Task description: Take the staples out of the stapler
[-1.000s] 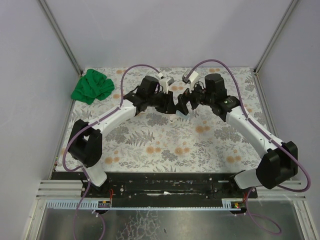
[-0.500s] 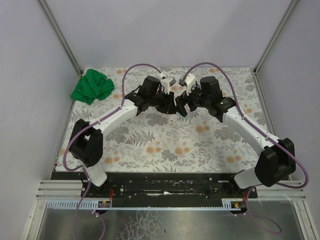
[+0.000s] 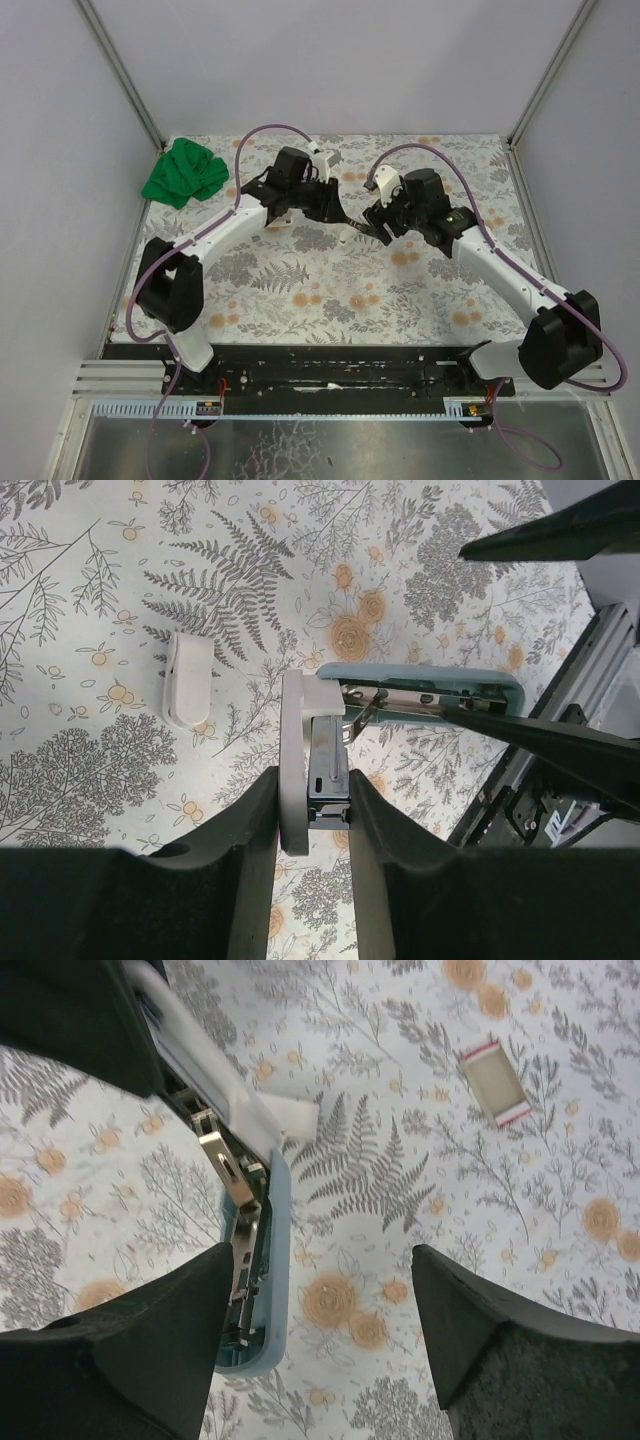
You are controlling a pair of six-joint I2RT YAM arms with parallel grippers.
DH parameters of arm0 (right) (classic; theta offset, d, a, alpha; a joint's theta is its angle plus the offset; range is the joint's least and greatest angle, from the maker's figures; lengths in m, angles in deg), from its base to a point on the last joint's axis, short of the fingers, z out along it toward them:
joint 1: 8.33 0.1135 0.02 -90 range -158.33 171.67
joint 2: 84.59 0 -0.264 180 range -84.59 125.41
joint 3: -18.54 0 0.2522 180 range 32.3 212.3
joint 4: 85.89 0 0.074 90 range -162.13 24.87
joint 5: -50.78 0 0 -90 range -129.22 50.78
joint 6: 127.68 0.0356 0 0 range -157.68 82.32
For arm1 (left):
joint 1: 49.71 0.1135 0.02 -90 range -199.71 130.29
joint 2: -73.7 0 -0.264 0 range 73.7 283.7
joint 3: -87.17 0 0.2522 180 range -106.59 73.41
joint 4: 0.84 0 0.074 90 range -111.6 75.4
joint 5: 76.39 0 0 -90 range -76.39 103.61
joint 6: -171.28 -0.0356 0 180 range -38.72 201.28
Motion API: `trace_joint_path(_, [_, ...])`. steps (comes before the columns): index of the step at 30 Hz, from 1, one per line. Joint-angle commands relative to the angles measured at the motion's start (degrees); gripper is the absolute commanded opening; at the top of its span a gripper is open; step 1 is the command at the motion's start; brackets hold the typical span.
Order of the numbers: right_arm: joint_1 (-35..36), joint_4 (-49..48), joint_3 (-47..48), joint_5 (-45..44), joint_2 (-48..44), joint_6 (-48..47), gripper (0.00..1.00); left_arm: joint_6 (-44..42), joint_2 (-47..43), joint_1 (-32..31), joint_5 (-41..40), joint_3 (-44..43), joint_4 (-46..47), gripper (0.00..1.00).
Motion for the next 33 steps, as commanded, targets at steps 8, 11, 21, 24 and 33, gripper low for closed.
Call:
trace_joint_path(8, [-0.5,-3.6,-8.1,-6.4,-6.2,-6.0,0.72,3.0,-4.3,3.4,15.8,-1.4,7.2,0.00])
trace_joint_path(11, [-1.4,-5.4,-9.3,-4.8,-6.9,-6.5,0.68,4.4,-4.9,4.2,19.1,-0.8,8.7,0.00])
trace_joint_path(21, [-3.3,-6.2,-9.6,5.4,-8.8,-6.3,0.61,9.9,-5.4,6.8,25.0,2.0,14.9,0.00])
trace_joint_path(24, [-3.3,-4.6,-7.1,10.1,-8.6,-7.0,0.66,9.5,-5.2,6.8,23.4,2.6,14.5,0.00])
trace_joint_path(33, [-3.2,-1.9,-1.7,15.6,-4.5,-8.3,0.75,9.1,-4.2,6.6,19.9,3.7,13.8,0.01])
